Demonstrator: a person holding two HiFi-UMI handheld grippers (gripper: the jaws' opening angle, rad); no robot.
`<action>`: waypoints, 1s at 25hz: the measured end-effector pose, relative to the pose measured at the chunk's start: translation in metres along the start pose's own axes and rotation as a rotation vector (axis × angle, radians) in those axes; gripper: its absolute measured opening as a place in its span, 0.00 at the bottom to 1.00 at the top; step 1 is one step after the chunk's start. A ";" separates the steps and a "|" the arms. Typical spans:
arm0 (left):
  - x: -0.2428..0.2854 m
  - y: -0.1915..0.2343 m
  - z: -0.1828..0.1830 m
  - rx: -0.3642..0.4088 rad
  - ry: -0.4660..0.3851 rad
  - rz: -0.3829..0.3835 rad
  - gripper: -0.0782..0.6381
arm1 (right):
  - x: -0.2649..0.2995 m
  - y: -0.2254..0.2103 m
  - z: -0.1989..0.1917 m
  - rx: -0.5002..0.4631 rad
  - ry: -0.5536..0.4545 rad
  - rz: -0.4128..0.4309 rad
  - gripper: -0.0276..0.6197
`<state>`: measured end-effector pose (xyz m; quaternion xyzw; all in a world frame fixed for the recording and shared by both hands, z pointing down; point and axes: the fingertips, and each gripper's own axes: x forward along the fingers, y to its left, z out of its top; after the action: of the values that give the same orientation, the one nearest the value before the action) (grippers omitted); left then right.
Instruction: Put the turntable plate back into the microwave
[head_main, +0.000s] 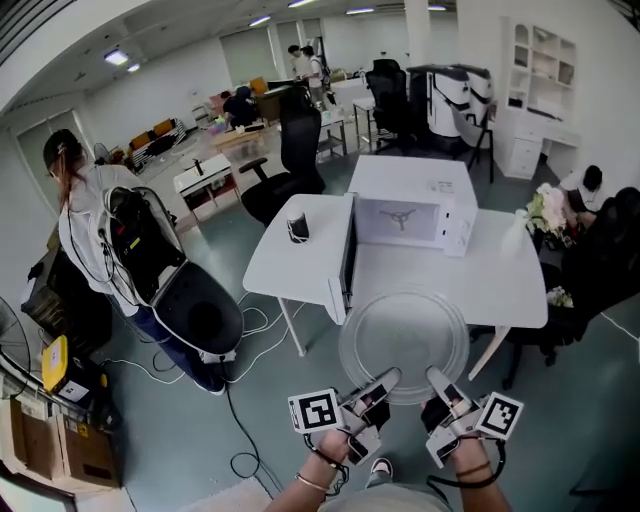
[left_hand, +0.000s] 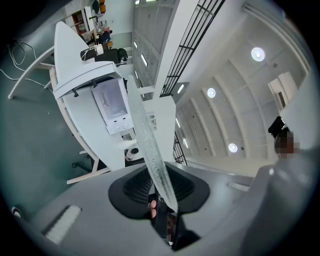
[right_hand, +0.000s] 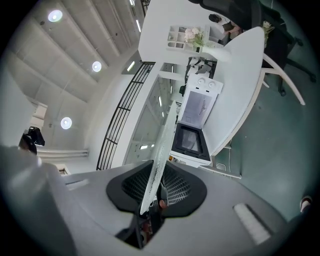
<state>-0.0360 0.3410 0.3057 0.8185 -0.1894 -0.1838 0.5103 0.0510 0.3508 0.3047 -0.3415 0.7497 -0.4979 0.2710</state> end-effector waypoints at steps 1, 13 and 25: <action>0.007 0.003 0.005 0.002 -0.003 -0.001 0.20 | 0.005 -0.003 0.007 -0.001 0.004 0.000 0.14; 0.077 0.030 0.043 0.010 -0.009 0.023 0.20 | 0.041 -0.037 0.077 0.017 0.019 0.004 0.14; 0.115 0.053 0.058 -0.030 0.007 0.002 0.20 | 0.057 -0.062 0.111 0.011 -0.002 -0.014 0.14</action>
<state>0.0282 0.2183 0.3172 0.8113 -0.1856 -0.1832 0.5233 0.1138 0.2269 0.3189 -0.3458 0.7442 -0.5037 0.2699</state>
